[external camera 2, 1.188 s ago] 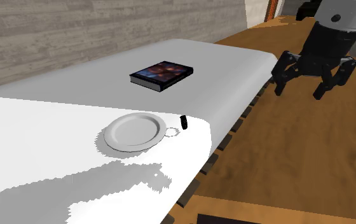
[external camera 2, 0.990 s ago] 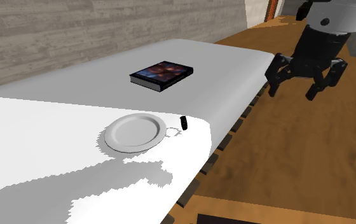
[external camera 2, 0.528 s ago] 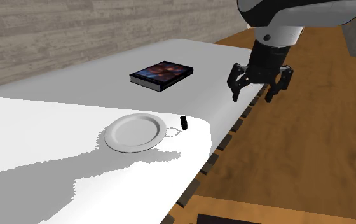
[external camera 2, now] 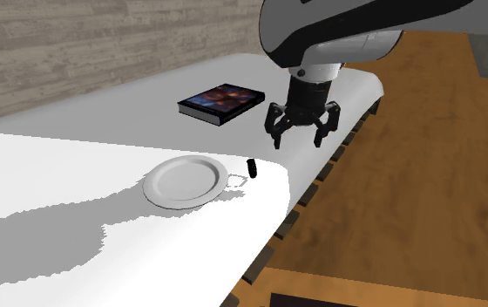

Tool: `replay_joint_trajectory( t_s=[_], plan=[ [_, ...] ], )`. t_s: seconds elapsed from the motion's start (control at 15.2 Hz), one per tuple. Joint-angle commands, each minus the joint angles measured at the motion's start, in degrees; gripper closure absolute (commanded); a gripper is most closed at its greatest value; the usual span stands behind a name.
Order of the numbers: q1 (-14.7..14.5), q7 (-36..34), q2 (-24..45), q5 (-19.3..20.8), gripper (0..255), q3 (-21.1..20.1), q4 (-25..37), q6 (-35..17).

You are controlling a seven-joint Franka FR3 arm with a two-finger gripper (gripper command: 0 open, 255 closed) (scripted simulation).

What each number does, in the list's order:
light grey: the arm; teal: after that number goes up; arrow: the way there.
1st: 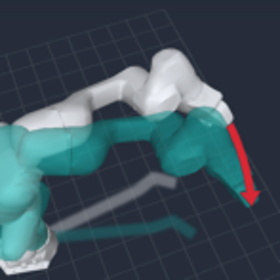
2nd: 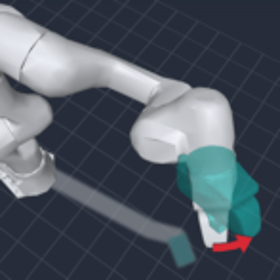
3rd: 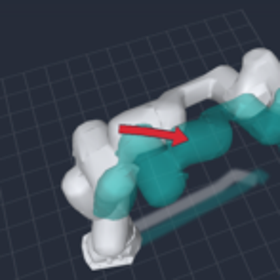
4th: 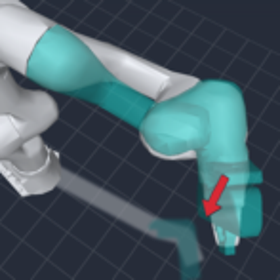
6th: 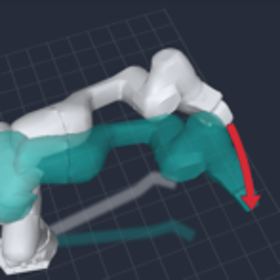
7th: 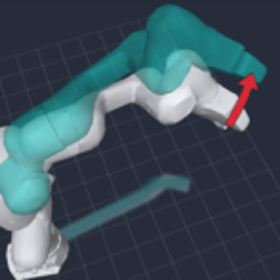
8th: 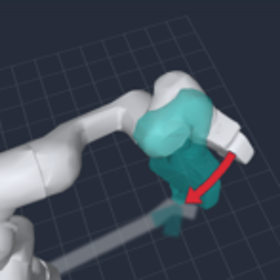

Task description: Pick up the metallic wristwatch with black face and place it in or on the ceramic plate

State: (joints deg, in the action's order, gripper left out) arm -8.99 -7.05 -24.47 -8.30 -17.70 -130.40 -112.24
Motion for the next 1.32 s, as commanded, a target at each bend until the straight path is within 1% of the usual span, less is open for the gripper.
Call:
replay_joint_trajectory(
  t_s=[0.0, 0.4, 0.46, 0.92, 1.25],
  plan=[
    [-0.8, -1.3, 2.9, 0.2, 0, -2.2, 0.9, -1.9],
    [-2.7, -5.6, 13.0, 3.2, 0, -8.0, 5.9, -5.9],
    [-2.8, -5.8, 13.4, 3.3, 0, -8.1, 6.1, -6.0],
    [-2.7, -6.6, 16.0, 4.3, 0, -8.8, 2.6, -11.9],
    [-2.7, -6.6, 16.0, 4.3, 0, -8.8, 2.6, -11.9]
  ],
)
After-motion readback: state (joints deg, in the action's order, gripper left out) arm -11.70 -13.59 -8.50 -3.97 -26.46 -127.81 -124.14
